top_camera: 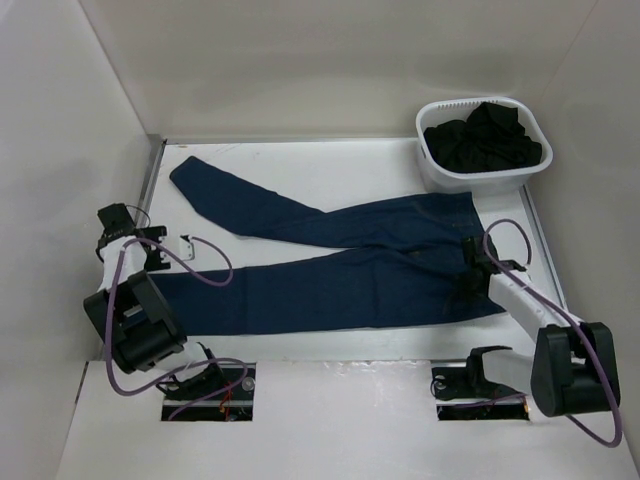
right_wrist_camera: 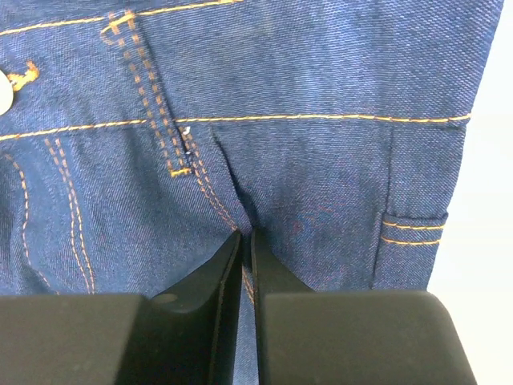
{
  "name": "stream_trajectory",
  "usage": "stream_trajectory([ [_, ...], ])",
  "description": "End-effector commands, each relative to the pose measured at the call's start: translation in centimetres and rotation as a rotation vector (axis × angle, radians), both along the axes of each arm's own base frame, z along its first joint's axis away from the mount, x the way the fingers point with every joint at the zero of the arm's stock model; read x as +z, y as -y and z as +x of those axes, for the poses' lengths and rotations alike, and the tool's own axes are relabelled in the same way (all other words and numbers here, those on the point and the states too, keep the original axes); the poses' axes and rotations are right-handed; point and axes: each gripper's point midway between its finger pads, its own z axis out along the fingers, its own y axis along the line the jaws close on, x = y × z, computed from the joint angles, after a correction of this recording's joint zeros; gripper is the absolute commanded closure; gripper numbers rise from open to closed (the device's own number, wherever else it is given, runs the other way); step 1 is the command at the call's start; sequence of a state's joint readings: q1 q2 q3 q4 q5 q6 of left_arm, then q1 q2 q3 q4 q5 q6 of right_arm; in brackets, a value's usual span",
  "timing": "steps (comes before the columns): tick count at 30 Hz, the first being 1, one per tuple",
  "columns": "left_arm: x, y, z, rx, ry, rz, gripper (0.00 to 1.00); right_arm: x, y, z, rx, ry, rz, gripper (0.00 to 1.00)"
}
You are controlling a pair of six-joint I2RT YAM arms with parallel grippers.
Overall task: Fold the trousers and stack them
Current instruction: Flatten the trousers out, then fold the trousers
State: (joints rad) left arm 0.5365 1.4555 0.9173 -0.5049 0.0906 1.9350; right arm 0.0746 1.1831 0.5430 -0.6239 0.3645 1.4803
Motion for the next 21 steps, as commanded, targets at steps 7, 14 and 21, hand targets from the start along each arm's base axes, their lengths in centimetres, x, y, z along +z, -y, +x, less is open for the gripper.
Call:
stream_trajectory([
  [7, 4.9, -0.6, 7.0, 0.218, 0.215, -0.238, 0.42, 2.7, 0.3, -4.1, -0.007, -0.008, -0.010, 0.85],
  [14, 3.1, 2.3, 16.4, 0.269, 0.192, -0.329, 0.37, 11.7, 1.3, 4.2, 0.299, 0.252, -0.286, 0.63],
  [21, 3.7, 4.8, 25.5, 0.572, 0.275, -0.667, 0.36, 18.6, -0.7, 10.9, 0.571, 0.393, -0.506, 0.52],
])
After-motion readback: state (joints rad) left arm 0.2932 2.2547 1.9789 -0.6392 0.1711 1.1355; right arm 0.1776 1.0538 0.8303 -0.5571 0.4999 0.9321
